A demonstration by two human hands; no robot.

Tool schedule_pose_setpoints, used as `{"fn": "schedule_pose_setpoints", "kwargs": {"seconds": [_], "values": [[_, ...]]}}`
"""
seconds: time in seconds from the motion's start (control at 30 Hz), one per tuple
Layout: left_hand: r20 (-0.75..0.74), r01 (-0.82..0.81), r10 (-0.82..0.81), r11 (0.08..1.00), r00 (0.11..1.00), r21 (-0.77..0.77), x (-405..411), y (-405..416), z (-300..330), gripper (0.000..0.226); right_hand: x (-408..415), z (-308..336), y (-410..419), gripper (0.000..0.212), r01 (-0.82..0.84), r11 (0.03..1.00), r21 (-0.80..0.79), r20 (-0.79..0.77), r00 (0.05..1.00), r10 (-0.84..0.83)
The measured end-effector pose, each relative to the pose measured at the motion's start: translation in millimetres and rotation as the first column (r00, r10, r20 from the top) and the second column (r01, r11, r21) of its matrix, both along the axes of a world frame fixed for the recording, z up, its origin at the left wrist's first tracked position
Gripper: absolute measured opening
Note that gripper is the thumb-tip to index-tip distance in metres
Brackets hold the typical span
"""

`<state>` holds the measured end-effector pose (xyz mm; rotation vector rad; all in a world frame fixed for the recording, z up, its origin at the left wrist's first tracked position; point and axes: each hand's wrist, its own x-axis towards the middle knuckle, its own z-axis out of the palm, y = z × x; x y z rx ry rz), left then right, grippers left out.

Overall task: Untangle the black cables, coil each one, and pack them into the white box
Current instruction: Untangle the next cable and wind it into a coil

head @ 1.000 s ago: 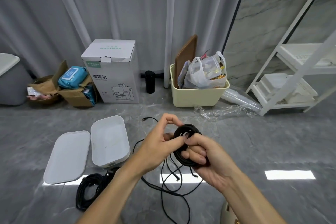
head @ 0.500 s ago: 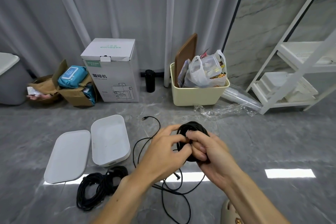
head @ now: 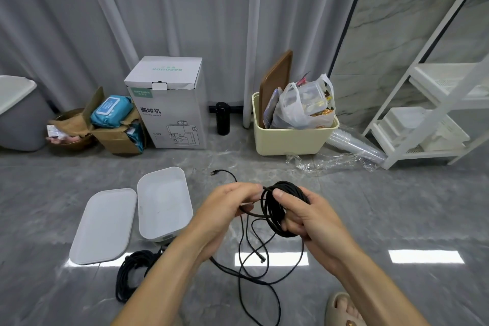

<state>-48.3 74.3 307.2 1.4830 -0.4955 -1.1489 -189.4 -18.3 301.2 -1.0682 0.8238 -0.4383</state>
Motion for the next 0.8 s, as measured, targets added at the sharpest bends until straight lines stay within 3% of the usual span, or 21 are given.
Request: {"fn": "schedule_pose_setpoints", "kwargs": {"seconds": [0.07, 0.17, 0.27, 0.33, 0.47, 0.67, 0.8], "values": [[-0.101, -0.112, 0.110, 0.994, 0.989, -0.015, 8.5, 2.6, 0.4, 0.025, -2.6, -1.6, -5.4, 0.027, 0.042, 0.999, -0.005, -0.013, 0.999, -0.042], [-0.182, -0.145, 0.133, 0.988, 0.974, -0.050, 13.6, 3.8, 3.2, 0.037, -5.6, -1.6, -10.2, 0.033, 0.078, 0.996, 0.035, 0.015, 0.997, -0.078], [-0.216, -0.157, 0.147, 0.987, 0.965, -0.031, 13.6, 0.5, 2.6, 0.025, -3.8, 0.8, -9.5, 0.033, 0.112, 0.983, 0.144, 0.069, 0.990, -0.123], [-0.167, -0.130, 0.126, 0.991, 0.978, -0.012, 16.2, -1.0, -0.4, 0.023, -3.0, 0.8, -9.7, 0.031, 0.135, 0.967, 0.215, 0.104, 0.982, -0.160], [0.082, -0.077, 0.071, 0.995, 0.994, 0.063, 19.6, 0.0, -5.4, 0.028, -3.9, 1.5, -13.6, 0.026, 0.150, 0.970, 0.192, 0.088, 0.982, -0.169], [0.162, 0.044, -0.064, 0.991, 0.985, 0.126, 7.8, 1.4, -4.7, 0.032, 0.5, 9.1, -10.8, 0.020, 0.111, 0.892, 0.437, 0.290, 0.922, -0.257], [0.145, 0.162, -0.183, 0.976, 0.972, 0.147, -8.2, -0.5, -8.2, 0.033, -1.4, 8.2, -10.1, 0.042, -0.069, 0.819, 0.569, 0.479, 0.837, -0.262]]}}
